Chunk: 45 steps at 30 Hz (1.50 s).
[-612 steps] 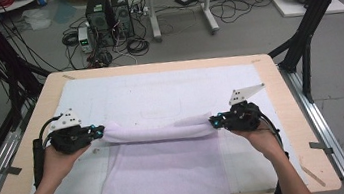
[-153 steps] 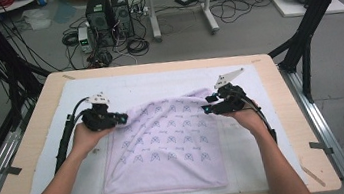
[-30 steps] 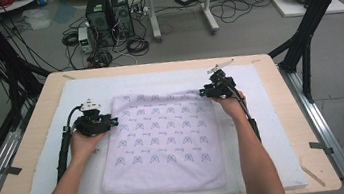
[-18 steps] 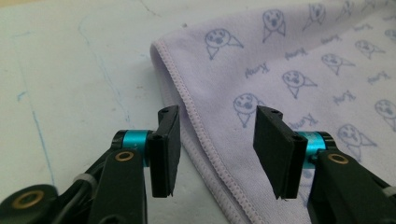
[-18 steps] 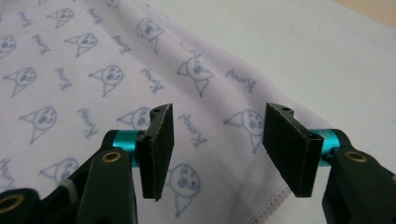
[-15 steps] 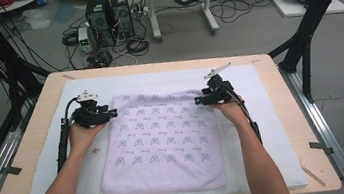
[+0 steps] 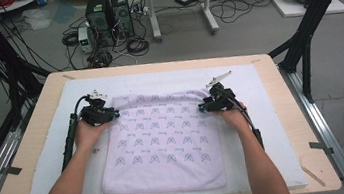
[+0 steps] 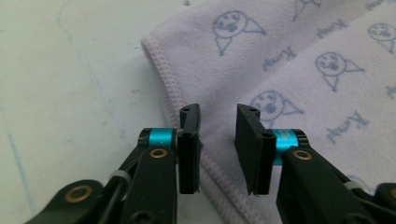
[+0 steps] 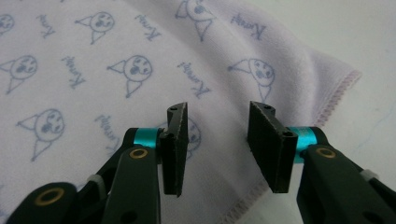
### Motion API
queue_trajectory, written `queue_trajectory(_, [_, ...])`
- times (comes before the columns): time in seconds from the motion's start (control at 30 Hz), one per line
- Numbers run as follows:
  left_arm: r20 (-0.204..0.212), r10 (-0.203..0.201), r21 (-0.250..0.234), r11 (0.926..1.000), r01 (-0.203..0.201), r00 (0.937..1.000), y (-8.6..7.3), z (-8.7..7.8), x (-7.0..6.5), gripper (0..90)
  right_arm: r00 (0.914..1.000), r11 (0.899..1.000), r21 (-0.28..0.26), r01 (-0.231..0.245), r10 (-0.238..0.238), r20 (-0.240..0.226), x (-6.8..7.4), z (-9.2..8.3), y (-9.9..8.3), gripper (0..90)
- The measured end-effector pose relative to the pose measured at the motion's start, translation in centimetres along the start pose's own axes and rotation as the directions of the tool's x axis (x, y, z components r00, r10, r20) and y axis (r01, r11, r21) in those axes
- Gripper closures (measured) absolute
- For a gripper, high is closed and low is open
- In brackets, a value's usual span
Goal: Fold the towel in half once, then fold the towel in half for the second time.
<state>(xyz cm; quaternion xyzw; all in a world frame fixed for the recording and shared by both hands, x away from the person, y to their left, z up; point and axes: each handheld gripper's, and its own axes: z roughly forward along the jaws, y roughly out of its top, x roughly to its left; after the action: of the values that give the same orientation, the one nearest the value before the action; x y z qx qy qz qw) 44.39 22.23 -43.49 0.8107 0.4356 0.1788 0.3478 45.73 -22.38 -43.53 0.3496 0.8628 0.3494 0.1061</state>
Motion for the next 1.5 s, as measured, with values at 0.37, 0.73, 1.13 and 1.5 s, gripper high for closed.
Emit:
queue_trajectory(0.37, [0.02,-0.033,-0.051,0.9981,0.034,0.9992,1.0,-1.1,1.0,54.1,0.9998,0.998,-0.065,-0.019,0.02,0.002,-0.4,-1.2,0.6,46.8])
queue_trajectory(0.73, [-0.018,-0.03,-0.044,0.9986,0.029,0.9994,1.8,-0.3,1.6,51.6,0.9988,1.0,-0.002,-0.023,0.023,0.042,-1.6,-1.5,0.8,43.2])
queue_trajectory(1.13, [-0.028,-0.127,-0.002,0.9919,0.127,0.9915,2.1,2.8,2.7,43.7,0.9908,0.993,0.008,-0.115,0.114,0.072,-2.9,0.5,0.4,42.1])
queue_trajectory(1.5, [0.034,-0.06,-0.029,0.9977,0.061,0.9976,2.5,2.5,2.2,83.5,0.9925,0.991,-0.048,-0.122,0.122,-0.006,-2.5,0.5,1.0,82.9])
